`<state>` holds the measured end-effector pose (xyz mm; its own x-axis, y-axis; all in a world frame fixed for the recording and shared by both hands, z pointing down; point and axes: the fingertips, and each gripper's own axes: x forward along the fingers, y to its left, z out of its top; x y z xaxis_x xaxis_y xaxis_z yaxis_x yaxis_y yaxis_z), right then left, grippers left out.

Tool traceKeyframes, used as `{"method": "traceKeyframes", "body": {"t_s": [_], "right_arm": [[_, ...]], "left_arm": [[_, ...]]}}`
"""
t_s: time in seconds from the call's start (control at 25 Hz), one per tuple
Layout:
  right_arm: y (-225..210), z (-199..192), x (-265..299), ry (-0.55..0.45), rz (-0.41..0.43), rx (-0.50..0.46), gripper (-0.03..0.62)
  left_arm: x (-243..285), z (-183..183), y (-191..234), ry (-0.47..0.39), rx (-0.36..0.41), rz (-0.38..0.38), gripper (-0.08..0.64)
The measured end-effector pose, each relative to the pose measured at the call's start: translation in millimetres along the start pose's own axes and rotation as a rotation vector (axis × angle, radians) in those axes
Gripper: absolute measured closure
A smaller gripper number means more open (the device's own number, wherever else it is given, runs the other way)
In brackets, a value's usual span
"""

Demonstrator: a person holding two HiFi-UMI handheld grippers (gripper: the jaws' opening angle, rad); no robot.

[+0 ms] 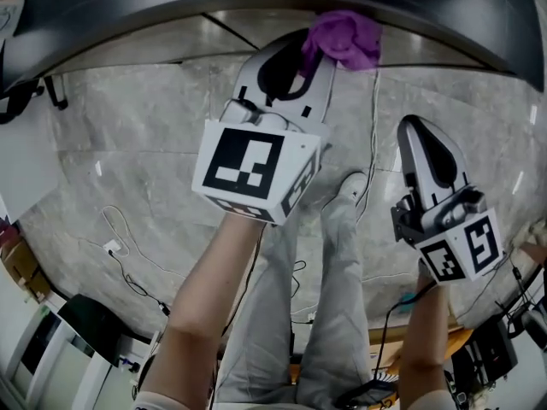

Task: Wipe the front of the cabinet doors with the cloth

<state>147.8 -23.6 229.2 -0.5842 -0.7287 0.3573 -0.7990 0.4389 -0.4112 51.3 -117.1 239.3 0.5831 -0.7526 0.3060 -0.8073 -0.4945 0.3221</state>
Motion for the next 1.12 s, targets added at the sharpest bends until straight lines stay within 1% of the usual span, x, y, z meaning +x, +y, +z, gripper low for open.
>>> {"method": "traceKeyframes", "body": {"t_s": [0.36, 0.52, 0.68, 0.92, 1.04, 1.12], "right_arm": [[36, -14, 38, 0.032, 0.057, -0.016, 0.565], [49, -16, 45, 0.038, 0.076, -0.02, 0.565], [55, -17, 44, 0.042, 0.095, -0.027, 0.565], [50, -24, 34, 0.04, 0.094, -0.023, 0.565], [42, -26, 20, 0.035, 0.09, -0.014, 0.565], [33, -24, 10, 0.031, 0.086, -0.009, 0.565]], "left_arm": [[-42, 4, 76, -0.036, -0.025, 0.135, 0.489], [-58, 7, 99, -0.045, -0.038, 0.185, 0.489], [-66, 9, 107, -0.048, -0.034, 0.229, 0.489], [-81, 4, 121, -0.078, -0.071, 0.294, 0.489], [-92, -2, 113, -0.098, -0.083, 0.317, 0.489], [-92, -7, 98, -0.098, -0.081, 0.311, 0.489]]}}
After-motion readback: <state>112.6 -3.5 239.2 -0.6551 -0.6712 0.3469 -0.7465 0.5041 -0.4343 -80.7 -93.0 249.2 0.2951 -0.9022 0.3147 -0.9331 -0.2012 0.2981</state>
